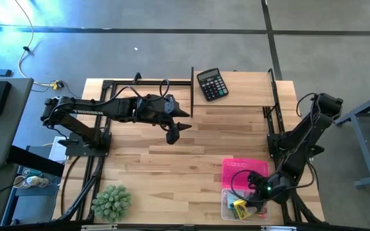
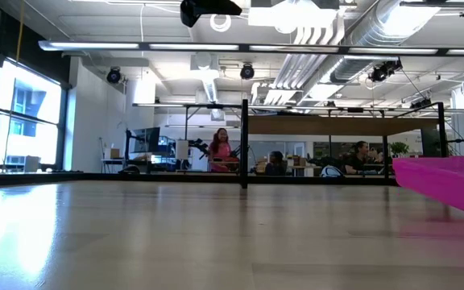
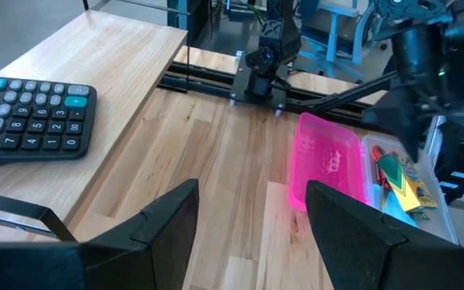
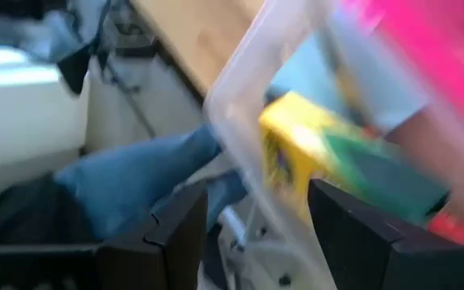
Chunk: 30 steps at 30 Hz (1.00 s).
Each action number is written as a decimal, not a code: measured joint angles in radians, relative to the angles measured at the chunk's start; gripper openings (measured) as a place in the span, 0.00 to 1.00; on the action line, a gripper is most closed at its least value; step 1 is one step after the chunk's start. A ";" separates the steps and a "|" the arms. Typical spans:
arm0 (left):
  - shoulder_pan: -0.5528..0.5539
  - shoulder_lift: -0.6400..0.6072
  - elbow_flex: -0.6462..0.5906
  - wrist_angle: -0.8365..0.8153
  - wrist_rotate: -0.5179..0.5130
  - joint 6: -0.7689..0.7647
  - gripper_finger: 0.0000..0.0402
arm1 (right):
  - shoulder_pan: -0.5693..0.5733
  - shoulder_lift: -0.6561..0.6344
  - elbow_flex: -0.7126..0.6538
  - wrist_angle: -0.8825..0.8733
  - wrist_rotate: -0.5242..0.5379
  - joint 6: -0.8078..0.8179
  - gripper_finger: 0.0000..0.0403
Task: Pack school essentials
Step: Move the supply box to the center of the table
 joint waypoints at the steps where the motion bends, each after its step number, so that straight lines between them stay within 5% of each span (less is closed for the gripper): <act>1: 0.000 0.000 0.000 0.000 0.000 0.000 0.54 | -0.013 -0.001 0.000 -0.020 0.008 0.002 0.51; 16: 0.028 -0.034 0.000 -0.018 -0.010 -0.069 0.53 | -0.294 -0.011 0.000 -0.290 -0.018 -0.067 0.51; 30: 0.073 -0.174 0.000 -0.104 -0.009 -0.068 0.53 | -0.448 0.174 0.001 0.025 -0.093 -0.159 0.51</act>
